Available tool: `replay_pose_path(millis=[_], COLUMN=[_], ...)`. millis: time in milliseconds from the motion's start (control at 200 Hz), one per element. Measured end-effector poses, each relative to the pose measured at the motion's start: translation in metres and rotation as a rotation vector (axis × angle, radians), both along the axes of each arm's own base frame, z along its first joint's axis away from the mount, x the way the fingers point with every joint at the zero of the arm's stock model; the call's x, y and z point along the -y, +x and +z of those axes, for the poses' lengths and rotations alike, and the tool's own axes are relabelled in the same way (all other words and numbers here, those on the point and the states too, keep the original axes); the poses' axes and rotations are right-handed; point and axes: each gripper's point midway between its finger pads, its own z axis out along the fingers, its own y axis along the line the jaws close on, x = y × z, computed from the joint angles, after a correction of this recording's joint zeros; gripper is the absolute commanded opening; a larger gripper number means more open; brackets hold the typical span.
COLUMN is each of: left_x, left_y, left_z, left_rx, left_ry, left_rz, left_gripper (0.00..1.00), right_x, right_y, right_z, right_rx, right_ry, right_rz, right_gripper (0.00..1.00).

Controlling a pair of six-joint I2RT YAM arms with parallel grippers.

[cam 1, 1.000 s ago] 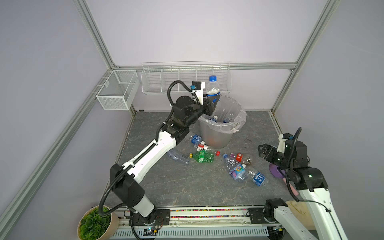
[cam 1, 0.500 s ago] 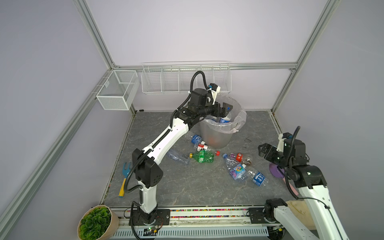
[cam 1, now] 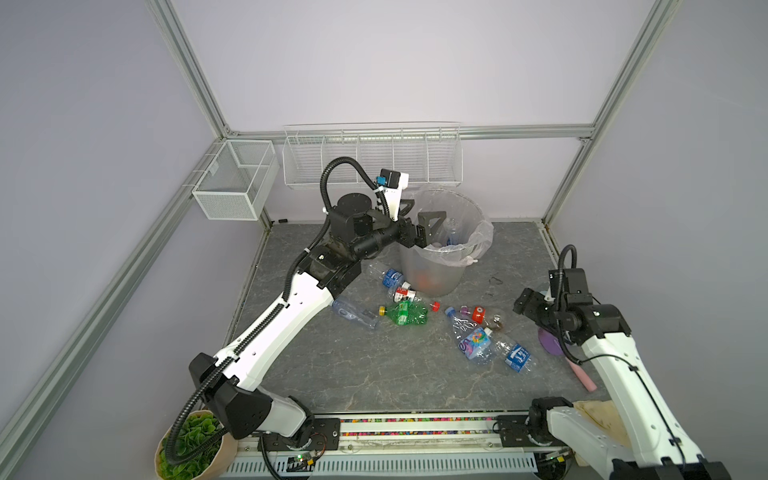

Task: Throw the plastic bottles in the bin
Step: 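Withdraw the left gripper while the right gripper lowers onto the blue-label water bottle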

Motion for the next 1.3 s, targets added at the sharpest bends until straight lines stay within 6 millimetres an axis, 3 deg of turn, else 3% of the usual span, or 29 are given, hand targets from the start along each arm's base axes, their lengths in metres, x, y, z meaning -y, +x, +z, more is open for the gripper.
replay_pose_path(millis=[265,590,810,1055,1299], left_x=[-0.024,-0.04,-0.045,-0.053,-0.057], left_y=[-0.017,-0.025,-0.026,-0.031,-0.033], left_z=[-0.022,-0.046,-0.065,-0.062,-0.065], left_rx=[-0.013,-0.049,-0.085,-0.08,-0.08], left_ry=[0.01,0.018,0.032,0.017,0.019], left_rz=[0.043,0.087,0.107,0.122,0.133], left_gripper=[0.99,0.99,0.99,0.99,0.99], right_x=[-0.007,-0.027,-0.043,-0.036,-0.024], right_y=[-0.001,-0.014,-0.044,-0.058,-0.075], right_z=[-0.01,-0.043,-0.082,-0.08,-0.109], right_rx=[-0.041,-0.215,-0.373,-0.348,-0.377], right_ry=[0.058,0.234,0.406,0.504,0.589], right_rz=[-0.008,-0.099,-0.273,-0.489,-0.711], right_gripper=[0.89,0.89,0.89,0.89,0.89])
